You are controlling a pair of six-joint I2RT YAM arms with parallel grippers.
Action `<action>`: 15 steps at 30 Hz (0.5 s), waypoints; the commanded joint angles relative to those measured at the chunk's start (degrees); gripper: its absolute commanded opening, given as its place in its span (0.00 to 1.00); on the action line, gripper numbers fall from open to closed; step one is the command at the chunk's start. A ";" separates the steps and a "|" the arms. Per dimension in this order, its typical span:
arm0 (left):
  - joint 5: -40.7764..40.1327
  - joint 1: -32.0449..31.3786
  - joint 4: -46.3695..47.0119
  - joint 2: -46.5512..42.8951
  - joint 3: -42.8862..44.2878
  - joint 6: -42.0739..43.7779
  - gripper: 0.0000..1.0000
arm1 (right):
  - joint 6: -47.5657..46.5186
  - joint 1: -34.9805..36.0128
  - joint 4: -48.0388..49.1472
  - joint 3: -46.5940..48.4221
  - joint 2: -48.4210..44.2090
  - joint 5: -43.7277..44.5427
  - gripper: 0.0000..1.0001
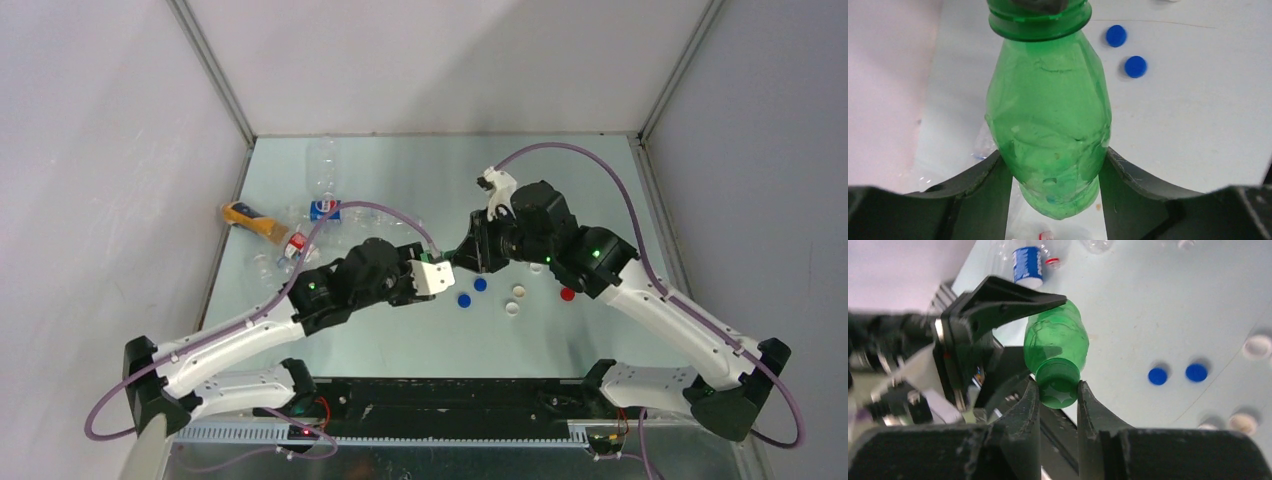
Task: Screw on the bottle caps
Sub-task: Screw the bottle cap onto the plastic bottle.
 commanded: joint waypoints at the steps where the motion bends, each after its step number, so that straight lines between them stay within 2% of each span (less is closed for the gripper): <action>1: -14.39 -4.34 15.30 -3.06 0.49 0.98 0.09 | 24.18 0.94 -4.71 0.43 1.06 21.51 0.00; 4: -13.08 -4.60 14.11 -2.56 0.31 -0.62 0.02 | 22.93 1.02 -1.28 0.43 -0.17 23.29 0.03; 6: -10.59 -3.56 11.94 -2.24 0.31 -1.45 0.01 | 16.15 1.06 2.02 0.45 -1.70 22.75 0.16; 8: -6.36 -1.45 8.77 -2.02 0.81 -2.77 0.01 | 4.47 0.91 4.50 0.44 -3.69 21.62 0.36; 10: -1.08 0.86 5.98 -2.17 0.88 -3.75 0.01 | -4.61 0.51 6.11 0.43 -5.62 18.82 0.46; 11: 0.39 1.49 4.55 -2.42 0.98 -3.74 0.01 | -8.05 0.22 6.48 0.43 -6.85 15.73 0.48; 14: 10.31 4.79 0.78 -2.71 1.98 -2.43 0.02 | -25.52 -0.03 5.76 0.43 -9.09 6.87 0.53; 15: 14.83 5.52 -1.23 -2.64 2.81 -2.07 0.02 | -28.75 -0.09 5.30 0.43 -10.07 2.48 0.53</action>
